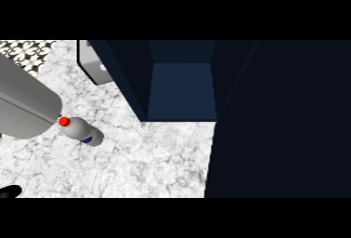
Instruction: Pick up the bottled water, place it into the cabinet and close the cabinet
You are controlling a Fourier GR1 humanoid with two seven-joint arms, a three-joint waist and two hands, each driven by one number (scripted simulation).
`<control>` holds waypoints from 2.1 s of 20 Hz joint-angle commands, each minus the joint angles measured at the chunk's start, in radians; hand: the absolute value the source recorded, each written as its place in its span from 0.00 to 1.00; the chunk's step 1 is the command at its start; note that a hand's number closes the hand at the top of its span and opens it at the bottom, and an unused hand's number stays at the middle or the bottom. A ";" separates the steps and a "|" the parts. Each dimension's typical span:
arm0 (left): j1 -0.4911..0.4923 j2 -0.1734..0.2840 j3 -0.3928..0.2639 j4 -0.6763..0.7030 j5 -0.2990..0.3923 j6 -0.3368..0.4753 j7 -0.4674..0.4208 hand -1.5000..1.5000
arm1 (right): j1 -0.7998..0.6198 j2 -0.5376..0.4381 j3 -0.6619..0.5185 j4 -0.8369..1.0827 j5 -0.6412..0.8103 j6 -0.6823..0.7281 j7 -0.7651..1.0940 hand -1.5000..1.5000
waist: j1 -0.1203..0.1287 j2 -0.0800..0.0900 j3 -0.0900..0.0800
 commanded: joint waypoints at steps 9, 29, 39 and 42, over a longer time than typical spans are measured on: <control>0.043 -0.006 0.034 0.098 0.021 -0.054 -0.103 0.00 | -0.062 -0.042 0.076 -0.160 0.163 -0.090 0.135 0.00 | -0.005 0.000 -0.001; -0.043 -0.023 0.098 0.593 0.038 -0.090 -0.439 0.00 | -0.026 -0.126 0.201 -0.118 0.209 -0.182 0.080 0.00 | -0.010 0.000 0.000; -0.072 -0.078 0.091 0.899 0.059 -0.125 -0.719 0.00 | -0.022 -0.190 0.150 -0.129 0.154 -0.203 0.049 0.00 | -0.010 0.001 0.000; -0.085 -0.070 0.072 0.909 0.058 -0.134 -0.692 0.00 | -0.054 -0.149 0.222 -0.088 0.217 -0.243 0.068 0.00 | -0.006 0.001 0.000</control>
